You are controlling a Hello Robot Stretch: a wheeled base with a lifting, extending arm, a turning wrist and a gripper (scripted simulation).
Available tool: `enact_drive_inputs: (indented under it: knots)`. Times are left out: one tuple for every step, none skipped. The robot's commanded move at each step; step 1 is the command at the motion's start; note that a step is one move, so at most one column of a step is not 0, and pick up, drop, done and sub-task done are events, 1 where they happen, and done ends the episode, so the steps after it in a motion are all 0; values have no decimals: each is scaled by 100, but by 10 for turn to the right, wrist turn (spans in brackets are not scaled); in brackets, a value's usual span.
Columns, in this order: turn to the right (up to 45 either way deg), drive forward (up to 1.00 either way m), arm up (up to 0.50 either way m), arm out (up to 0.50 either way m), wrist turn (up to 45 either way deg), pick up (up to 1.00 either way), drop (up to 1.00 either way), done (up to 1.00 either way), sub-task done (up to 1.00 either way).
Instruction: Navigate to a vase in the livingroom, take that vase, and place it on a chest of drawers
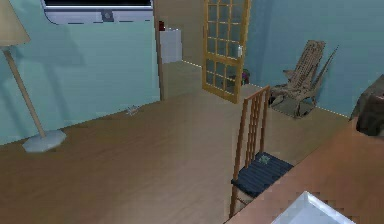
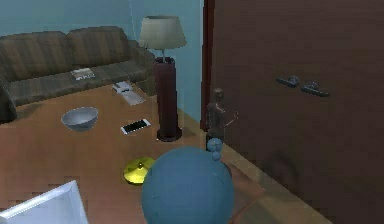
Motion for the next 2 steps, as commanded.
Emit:
enact_drive_inputs:
  knots:
    - [-120,0,0,0,0,0,0,0,0]
    - [0,0,50,0,0,0,0,0,0]
